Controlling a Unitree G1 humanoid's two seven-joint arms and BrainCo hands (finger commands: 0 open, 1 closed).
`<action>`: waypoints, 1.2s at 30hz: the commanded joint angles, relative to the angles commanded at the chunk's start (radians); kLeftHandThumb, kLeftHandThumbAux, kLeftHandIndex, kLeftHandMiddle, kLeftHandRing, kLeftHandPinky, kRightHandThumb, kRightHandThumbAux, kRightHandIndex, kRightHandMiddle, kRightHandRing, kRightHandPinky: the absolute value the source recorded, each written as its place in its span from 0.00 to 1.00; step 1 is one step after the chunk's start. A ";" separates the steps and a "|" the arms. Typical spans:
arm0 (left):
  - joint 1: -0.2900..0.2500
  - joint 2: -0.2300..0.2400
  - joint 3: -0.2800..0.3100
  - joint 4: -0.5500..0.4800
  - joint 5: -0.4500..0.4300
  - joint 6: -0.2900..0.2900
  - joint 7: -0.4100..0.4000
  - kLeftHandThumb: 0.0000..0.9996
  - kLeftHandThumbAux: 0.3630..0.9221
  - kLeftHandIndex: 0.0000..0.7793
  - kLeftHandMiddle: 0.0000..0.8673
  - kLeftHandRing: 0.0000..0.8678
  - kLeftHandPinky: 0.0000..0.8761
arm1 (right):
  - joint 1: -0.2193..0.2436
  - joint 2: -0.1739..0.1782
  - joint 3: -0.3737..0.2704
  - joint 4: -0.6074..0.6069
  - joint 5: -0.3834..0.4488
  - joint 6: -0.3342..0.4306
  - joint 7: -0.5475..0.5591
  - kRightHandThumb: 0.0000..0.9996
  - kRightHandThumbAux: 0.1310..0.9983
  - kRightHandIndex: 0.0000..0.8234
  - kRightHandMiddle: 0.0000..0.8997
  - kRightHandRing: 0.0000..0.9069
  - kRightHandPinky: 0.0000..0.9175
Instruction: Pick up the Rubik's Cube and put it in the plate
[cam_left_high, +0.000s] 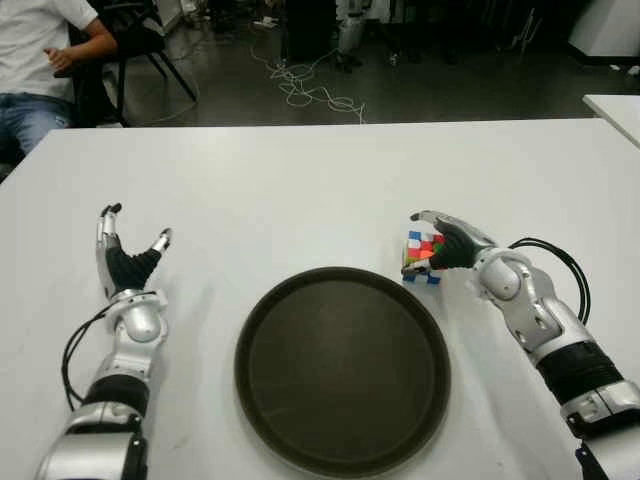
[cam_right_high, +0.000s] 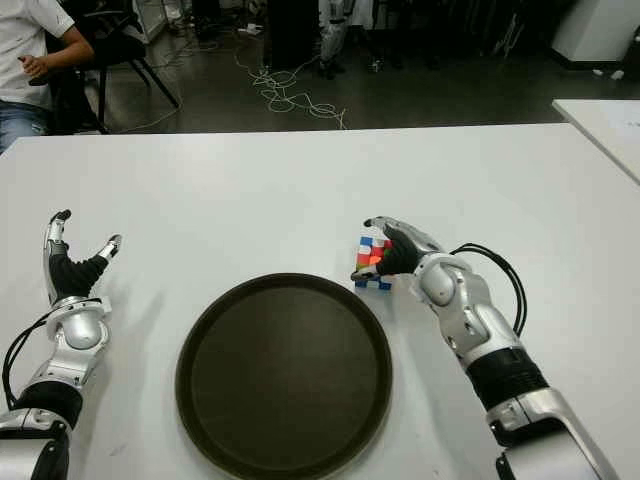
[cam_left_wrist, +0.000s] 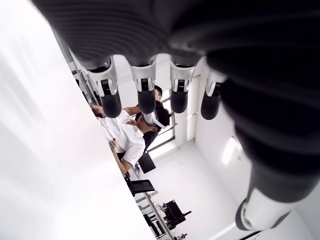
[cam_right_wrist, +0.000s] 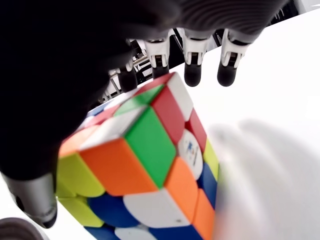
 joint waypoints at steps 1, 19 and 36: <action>0.000 0.000 0.000 0.000 0.000 0.000 0.001 0.00 0.62 0.04 0.06 0.03 0.04 | 0.000 0.000 0.001 0.002 0.001 -0.003 0.000 0.00 0.62 0.00 0.00 0.00 0.00; 0.003 -0.001 0.000 -0.006 0.007 -0.009 0.000 0.00 0.59 0.05 0.06 0.05 0.06 | -0.019 -0.004 0.034 0.054 -0.008 -0.056 0.025 0.00 0.60 0.00 0.00 0.00 0.01; 0.004 -0.003 0.002 -0.008 0.007 0.000 0.001 0.00 0.57 0.04 0.05 0.03 0.03 | -0.029 -0.015 0.053 0.059 -0.026 -0.056 0.031 0.00 0.60 0.00 0.00 0.00 0.04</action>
